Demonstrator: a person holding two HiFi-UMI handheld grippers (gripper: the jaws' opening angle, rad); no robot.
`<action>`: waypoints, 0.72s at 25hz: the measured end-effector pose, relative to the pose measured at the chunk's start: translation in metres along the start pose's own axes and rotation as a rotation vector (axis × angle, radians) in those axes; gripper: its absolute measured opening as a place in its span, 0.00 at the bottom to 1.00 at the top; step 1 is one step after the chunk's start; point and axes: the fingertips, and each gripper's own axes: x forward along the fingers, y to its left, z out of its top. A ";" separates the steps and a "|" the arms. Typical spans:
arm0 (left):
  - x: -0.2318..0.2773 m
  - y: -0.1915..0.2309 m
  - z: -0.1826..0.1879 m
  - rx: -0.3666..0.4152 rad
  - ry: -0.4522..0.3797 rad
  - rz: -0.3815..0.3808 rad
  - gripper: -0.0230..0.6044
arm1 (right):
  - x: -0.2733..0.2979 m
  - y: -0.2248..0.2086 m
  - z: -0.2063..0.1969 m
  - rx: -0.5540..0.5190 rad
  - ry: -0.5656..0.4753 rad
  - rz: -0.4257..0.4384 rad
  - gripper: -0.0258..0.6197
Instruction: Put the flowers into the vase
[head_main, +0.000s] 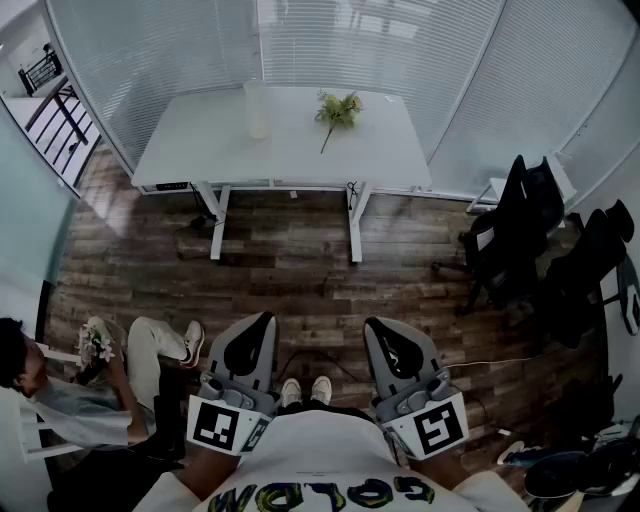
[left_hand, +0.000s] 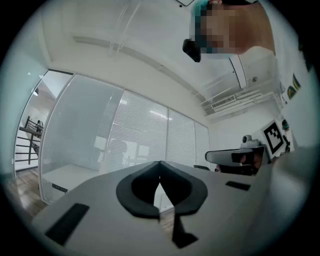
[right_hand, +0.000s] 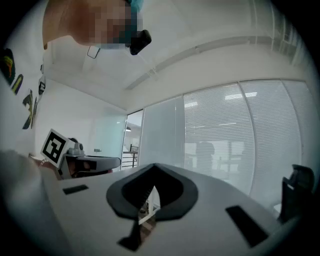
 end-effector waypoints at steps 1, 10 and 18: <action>0.000 -0.002 0.000 0.001 0.001 -0.001 0.06 | -0.002 -0.001 0.000 -0.001 -0.001 -0.002 0.05; 0.011 -0.024 -0.007 -0.004 0.001 0.012 0.06 | -0.015 -0.019 -0.001 0.010 -0.026 0.007 0.05; 0.026 -0.025 -0.015 -0.014 0.010 0.036 0.06 | -0.011 -0.036 -0.007 0.026 -0.021 0.028 0.05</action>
